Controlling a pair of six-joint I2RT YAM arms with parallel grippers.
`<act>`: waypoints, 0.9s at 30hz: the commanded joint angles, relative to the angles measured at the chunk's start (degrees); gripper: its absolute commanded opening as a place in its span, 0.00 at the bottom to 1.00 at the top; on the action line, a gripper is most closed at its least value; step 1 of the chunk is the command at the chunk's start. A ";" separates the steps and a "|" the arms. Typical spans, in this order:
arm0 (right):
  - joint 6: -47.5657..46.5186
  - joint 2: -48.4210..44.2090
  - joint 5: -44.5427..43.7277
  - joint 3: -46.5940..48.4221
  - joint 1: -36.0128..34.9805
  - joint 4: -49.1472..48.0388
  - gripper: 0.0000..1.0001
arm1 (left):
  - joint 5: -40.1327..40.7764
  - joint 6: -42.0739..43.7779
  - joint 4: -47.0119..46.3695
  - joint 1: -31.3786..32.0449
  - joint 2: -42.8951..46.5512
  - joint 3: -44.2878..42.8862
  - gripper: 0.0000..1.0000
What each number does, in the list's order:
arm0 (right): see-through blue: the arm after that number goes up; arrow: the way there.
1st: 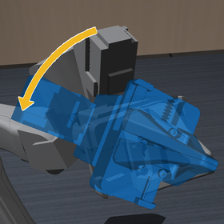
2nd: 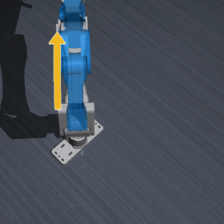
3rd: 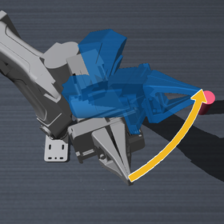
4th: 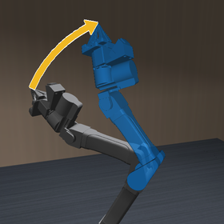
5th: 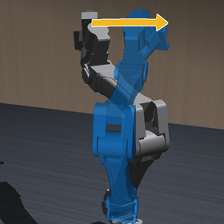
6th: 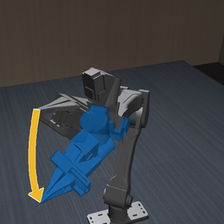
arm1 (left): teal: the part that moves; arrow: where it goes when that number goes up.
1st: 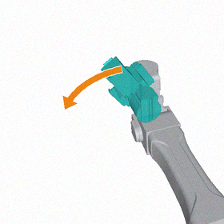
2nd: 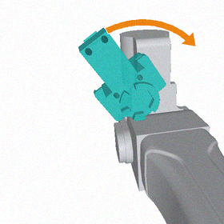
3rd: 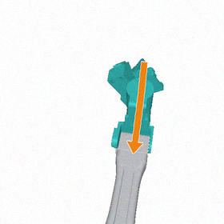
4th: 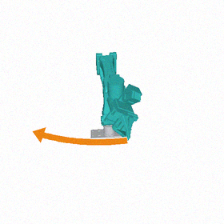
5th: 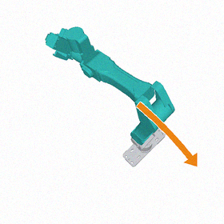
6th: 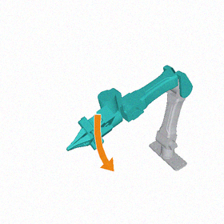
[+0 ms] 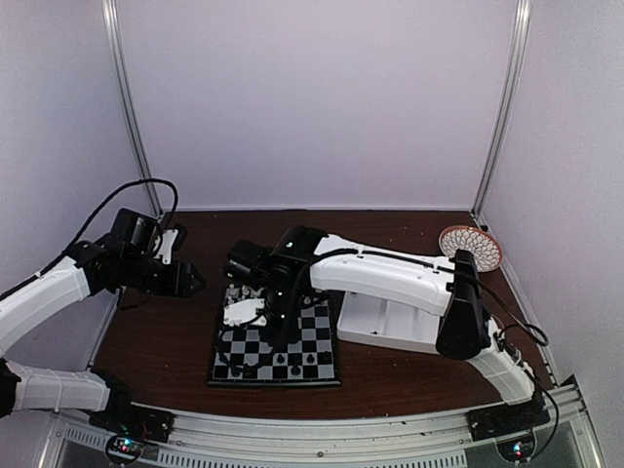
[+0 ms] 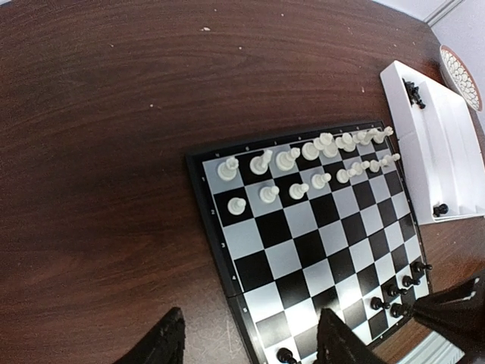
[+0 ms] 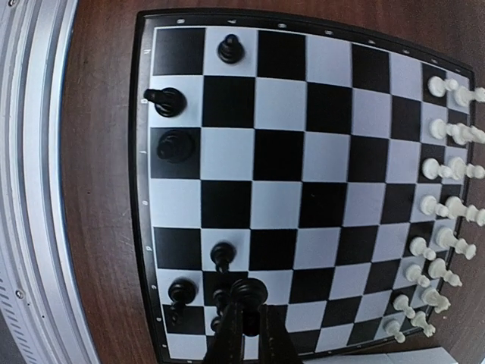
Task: Set up the chess pieces on the board
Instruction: Place the pawn at e7.
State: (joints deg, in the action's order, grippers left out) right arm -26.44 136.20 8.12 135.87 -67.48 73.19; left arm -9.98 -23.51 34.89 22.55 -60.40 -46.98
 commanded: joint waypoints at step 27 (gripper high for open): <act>-0.19 12.15 -3.98 8.50 -3.11 0.98 0.03 | -0.14 0.04 0.30 -1.19 1.65 1.02 0.60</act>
State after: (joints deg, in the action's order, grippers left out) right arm -26.74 147.68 5.52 143.02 -70.85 73.78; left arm -9.87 -23.55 35.73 21.80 -59.02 -46.50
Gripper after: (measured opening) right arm 0.072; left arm 0.597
